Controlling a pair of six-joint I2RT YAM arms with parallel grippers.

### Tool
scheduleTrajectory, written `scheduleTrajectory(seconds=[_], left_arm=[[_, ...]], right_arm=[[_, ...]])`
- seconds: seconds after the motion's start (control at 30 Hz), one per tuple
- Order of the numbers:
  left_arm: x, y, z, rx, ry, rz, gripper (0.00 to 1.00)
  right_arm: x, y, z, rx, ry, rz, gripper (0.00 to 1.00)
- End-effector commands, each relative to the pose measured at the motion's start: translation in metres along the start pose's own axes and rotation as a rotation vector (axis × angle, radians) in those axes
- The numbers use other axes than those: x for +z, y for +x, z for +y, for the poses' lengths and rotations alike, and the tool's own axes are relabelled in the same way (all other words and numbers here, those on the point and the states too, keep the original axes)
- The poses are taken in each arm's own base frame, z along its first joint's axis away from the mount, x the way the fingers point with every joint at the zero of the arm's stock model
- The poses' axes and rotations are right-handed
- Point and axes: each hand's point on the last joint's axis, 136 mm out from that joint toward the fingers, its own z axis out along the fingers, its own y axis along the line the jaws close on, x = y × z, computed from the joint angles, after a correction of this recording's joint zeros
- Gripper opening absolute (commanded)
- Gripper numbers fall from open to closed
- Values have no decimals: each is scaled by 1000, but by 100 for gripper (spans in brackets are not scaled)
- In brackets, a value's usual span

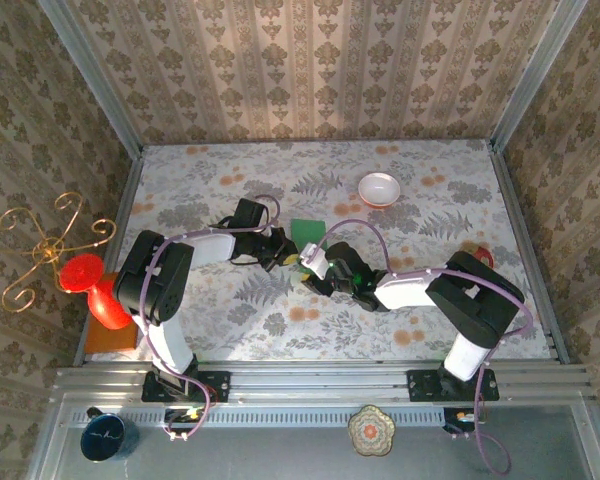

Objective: Fold a paper plane with a square sheet of paper (pick it up from the middle)
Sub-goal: Third fold the triangle at the center of the table.

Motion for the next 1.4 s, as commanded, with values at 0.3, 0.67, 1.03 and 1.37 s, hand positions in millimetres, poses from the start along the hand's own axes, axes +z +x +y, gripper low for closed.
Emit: scheduleTrajectory(seconds=[0.3,0.67,1.03,1.37], left_arm=[[-4,3,-3,-11,14,-4,8],[-27,-7,16,-23,-36,-57,21],[-64,-24,-6,145,-103,-199,31],[8,-14,1,217,-226,-40,22]], right_arm=[[-5,-18,4,2,-34,-59,37],[-10,-12,22,24,-155,-32,8],[-25,-1,55,230,-355,49,2],[-26,3,66,370,-413,91,1]])
